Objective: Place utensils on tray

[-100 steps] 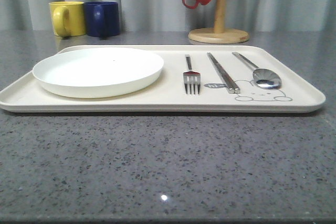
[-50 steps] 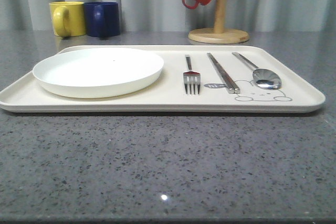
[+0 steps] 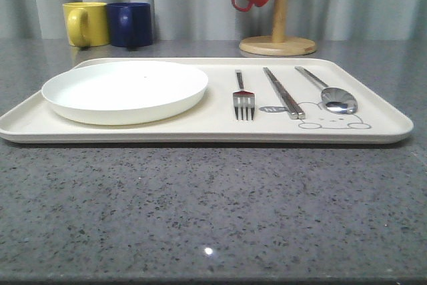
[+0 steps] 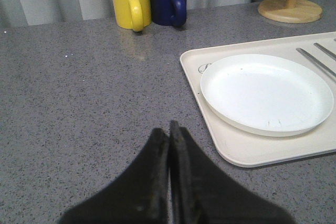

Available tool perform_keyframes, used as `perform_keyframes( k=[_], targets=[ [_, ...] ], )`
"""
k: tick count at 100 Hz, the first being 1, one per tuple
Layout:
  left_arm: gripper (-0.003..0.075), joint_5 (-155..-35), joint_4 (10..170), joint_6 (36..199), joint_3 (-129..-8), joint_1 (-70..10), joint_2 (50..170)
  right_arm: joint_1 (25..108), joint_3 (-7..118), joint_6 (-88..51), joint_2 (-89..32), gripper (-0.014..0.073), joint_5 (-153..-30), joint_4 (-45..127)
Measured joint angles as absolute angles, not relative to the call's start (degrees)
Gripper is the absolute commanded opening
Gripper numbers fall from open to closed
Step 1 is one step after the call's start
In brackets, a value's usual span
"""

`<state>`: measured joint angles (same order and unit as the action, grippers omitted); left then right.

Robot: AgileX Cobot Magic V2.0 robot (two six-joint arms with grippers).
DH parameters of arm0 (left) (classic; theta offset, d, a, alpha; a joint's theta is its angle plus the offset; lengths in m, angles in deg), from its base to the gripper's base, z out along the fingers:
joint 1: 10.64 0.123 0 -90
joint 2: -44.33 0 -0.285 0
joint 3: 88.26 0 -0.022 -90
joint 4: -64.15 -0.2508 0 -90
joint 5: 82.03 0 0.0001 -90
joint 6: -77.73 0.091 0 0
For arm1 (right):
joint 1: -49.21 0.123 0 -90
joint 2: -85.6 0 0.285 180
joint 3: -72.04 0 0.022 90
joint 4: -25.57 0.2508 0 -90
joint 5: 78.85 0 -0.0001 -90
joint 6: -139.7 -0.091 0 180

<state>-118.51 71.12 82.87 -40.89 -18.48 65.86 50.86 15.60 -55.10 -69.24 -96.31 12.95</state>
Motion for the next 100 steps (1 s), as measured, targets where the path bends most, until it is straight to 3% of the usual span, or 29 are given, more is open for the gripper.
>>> perform_keyframes(
  k=[52, 100],
  targets=[
    [-0.0019, -118.51, 71.12, 82.87, -40.89, -18.48, 65.86, 47.44, -5.92, -46.94, -86.73, -0.0064, -87.54, 22.50],
    [-0.0019, -118.40, 71.12, 82.87, -40.79, -18.48, 65.77, 46.97, -6.63, -46.65, -87.20, -0.0069, -85.89, 22.62]
  ],
)
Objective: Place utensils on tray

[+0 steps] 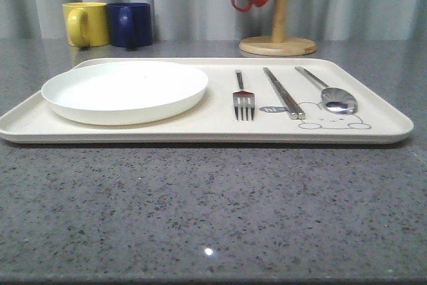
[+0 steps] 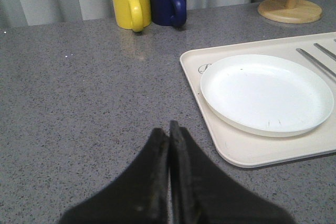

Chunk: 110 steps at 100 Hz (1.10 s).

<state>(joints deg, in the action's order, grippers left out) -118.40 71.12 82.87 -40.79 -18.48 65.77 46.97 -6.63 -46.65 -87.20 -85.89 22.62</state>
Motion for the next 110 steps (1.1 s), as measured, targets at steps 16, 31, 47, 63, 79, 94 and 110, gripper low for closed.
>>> perform_keyframes(
  k=[16, 31, 47, 63, 79, 94, 110],
  targets=[
    [-0.0019, -118.40, 71.12, 82.87, -40.79, -18.48, 65.77, 46.97, -6.63, -46.65, -87.20, -0.0069, -85.89, 22.62],
    [-0.0019, -118.40, 71.12, 82.87, -40.79, -18.48, 65.77, 46.97, -6.63, -46.65, -87.20, -0.0069, -85.89, 22.62],
    [-0.0019, -118.40, 71.12, 82.87, -40.79, -18.48, 65.77, 46.97, -6.63, -46.65, -87.20, -0.0069, -85.89, 22.62],
    [-0.0019, -118.40, 70.97, 82.87, -40.79, -18.48, 65.77, 46.97, -6.63, -46.65, -87.20, -0.0069, -85.89, 22.62],
    [-0.0019, -116.05, 66.52, 80.54, -40.17, -18.48, 65.77, 46.97, -6.63, -46.65, -87.20, -0.0069, -85.89, 22.62],
    [-0.0019, -106.71, 61.04, 74.53, -35.15, -17.04, 65.54, 46.97, -6.63, -46.65, -87.20, -0.0069, -85.89, 22.62],
    [-0.0019, -96.12, 61.30, 73.69, -26.07, -13.66, 62.73, 46.97, -6.63, -46.65, -87.20, -0.0069, -85.89, 22.66]
  ],
)
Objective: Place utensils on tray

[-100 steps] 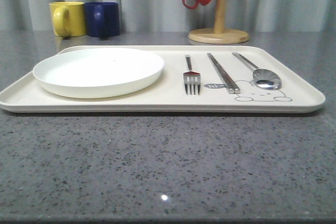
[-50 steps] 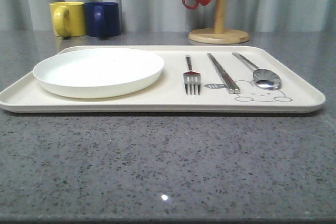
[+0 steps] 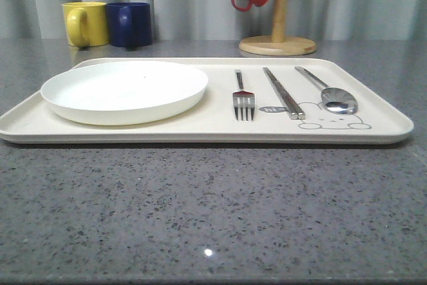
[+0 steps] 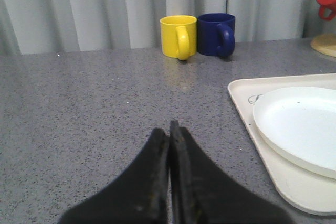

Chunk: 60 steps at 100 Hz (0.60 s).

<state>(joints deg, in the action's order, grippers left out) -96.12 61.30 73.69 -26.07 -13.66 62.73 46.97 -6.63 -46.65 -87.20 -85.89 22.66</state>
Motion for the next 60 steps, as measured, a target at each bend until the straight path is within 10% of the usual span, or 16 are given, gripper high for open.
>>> perform_keyframes(
  k=[60],
  targets=[
    [-0.0019, -86.42, 64.15, 74.05, -10.74, -11.92, 51.77, 46.97, -6.71, -46.65, -87.20, -0.0069, -85.89, 22.66]
  ],
)
